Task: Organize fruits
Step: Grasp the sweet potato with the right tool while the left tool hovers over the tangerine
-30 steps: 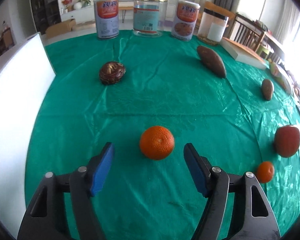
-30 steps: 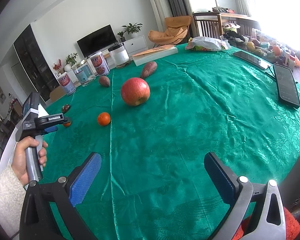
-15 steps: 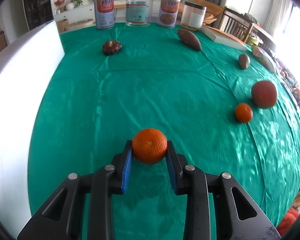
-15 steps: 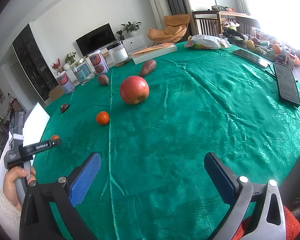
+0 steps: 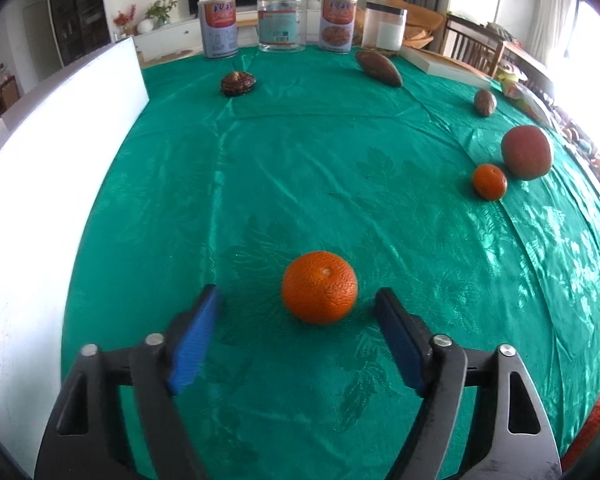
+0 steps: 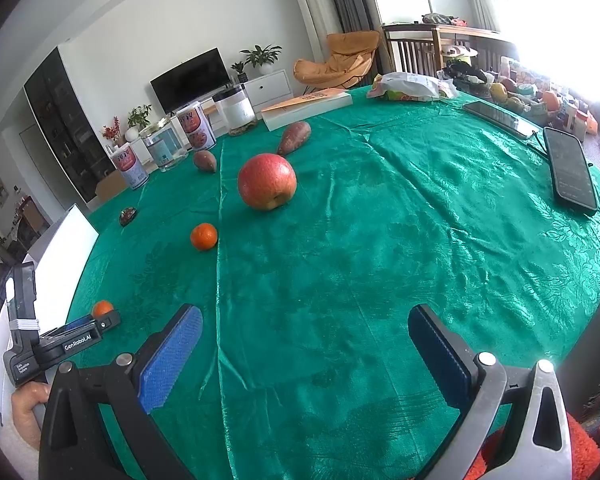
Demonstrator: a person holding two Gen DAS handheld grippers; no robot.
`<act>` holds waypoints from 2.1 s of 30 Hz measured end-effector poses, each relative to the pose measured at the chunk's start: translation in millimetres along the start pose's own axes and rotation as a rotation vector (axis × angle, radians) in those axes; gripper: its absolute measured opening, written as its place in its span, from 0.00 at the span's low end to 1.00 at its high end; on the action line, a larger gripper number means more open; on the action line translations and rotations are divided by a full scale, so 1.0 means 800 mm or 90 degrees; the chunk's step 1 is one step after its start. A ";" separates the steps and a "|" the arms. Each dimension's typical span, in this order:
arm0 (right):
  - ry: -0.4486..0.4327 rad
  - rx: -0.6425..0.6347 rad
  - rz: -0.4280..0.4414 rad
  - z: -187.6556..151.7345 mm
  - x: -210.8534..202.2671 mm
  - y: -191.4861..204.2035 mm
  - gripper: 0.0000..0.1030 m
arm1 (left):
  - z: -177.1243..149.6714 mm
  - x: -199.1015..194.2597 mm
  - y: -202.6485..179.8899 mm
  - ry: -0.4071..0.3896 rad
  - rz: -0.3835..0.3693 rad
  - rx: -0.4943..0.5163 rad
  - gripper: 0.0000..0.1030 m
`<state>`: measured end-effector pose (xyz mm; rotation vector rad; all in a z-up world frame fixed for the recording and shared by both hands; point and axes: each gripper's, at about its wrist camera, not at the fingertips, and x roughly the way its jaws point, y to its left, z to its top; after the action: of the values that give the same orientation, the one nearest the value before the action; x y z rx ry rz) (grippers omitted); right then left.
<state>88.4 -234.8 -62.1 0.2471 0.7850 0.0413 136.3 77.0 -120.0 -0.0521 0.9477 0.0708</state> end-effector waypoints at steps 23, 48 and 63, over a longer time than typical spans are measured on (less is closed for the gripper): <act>0.120 0.112 0.076 0.191 0.152 -0.071 1.00 | -0.001 0.008 0.000 -0.005 0.019 -0.005 0.99; 0.217 0.074 0.030 0.315 0.340 -0.010 0.41 | -0.001 0.010 -0.001 -0.004 0.018 -0.006 0.99; 0.150 0.144 0.153 0.197 0.105 -0.106 0.41 | 0.000 0.010 -0.001 -0.004 0.018 -0.006 1.00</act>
<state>254.1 -338.3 -33.4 0.5572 0.9916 0.2119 141.2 76.8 -126.9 -0.0474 0.9420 0.1014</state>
